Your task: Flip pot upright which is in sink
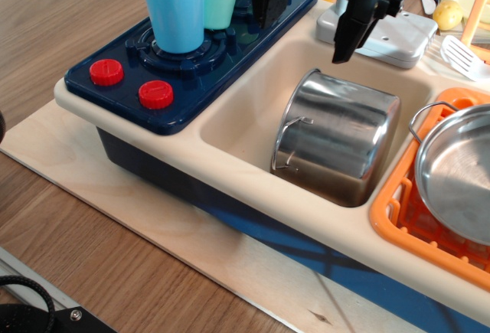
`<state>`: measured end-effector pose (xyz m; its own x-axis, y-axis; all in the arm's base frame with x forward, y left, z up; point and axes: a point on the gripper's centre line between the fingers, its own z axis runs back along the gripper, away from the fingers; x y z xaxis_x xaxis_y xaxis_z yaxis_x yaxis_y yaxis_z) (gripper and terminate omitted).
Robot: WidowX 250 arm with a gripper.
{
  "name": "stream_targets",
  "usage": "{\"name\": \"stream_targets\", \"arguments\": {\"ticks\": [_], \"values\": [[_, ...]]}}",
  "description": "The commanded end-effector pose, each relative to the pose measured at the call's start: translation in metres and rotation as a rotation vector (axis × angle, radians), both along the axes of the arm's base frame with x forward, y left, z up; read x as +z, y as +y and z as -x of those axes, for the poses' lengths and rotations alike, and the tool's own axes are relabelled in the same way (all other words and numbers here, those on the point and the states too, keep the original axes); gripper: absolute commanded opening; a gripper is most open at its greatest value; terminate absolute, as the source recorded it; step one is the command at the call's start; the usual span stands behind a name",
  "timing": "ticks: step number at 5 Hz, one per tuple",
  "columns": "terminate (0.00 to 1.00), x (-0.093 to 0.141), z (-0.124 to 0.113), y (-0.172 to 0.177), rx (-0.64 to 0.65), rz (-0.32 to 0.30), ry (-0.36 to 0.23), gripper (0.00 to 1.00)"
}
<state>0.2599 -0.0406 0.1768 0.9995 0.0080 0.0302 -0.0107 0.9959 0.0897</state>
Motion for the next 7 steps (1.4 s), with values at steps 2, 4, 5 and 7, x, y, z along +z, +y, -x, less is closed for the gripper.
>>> {"name": "stream_targets", "arguments": {"ticks": [2,4,5,7], "values": [[0.00,-0.002,-0.007,0.007,0.061,0.244,0.011,1.00],[0.00,-0.017,-0.012,0.001,0.192,0.567,-0.008,1.00],[0.00,-0.031,-0.009,-0.002,0.201,0.613,-0.042,1.00],[0.00,-0.048,-0.014,-0.027,0.244,0.645,-0.117,1.00]]}}
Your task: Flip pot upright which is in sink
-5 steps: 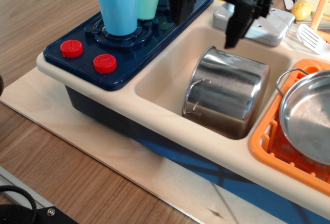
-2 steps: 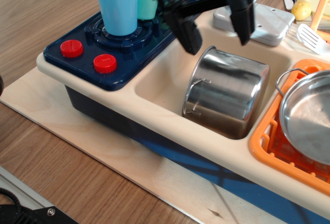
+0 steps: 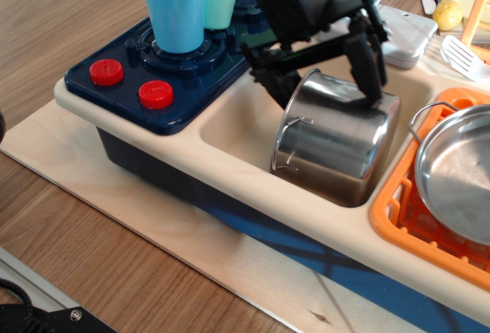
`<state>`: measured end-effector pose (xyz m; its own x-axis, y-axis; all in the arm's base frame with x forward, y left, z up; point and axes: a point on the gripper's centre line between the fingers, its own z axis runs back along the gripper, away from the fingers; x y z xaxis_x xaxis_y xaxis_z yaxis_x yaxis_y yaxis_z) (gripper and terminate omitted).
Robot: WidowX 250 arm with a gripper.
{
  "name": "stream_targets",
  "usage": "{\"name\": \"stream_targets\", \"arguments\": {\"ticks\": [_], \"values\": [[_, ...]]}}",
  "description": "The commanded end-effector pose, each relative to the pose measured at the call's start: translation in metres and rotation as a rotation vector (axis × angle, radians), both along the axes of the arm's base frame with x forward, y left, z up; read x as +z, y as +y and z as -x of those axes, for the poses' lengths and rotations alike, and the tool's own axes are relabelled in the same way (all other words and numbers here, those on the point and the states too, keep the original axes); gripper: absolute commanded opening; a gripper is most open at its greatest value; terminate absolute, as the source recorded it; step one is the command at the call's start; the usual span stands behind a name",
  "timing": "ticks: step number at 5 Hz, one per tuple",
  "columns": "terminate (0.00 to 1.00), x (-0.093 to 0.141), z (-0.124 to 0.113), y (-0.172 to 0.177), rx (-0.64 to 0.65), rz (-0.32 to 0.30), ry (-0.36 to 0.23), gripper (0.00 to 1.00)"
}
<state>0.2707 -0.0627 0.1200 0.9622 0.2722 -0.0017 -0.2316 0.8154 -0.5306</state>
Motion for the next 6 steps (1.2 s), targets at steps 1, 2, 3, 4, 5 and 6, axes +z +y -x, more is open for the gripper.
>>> {"name": "stream_targets", "arguments": {"ticks": [1,2,3,4,5,6], "values": [[0.00,0.0056,-0.0084,-0.0238,0.075,-0.062,-0.055,0.00],[0.00,0.0091,-0.0105,-0.0267,0.035,-0.147,-0.031,0.00],[0.00,0.0097,-0.0099,-0.0266,-0.082,-0.397,-0.014,0.00],[0.00,0.0106,-0.0075,-0.0262,-0.162,-0.557,0.002,0.00],[0.00,0.0106,-0.0075,-0.0262,-0.162,-0.557,0.002,1.00],[1.00,0.0106,-0.0075,-0.0262,-0.162,-0.557,0.002,1.00]]}}
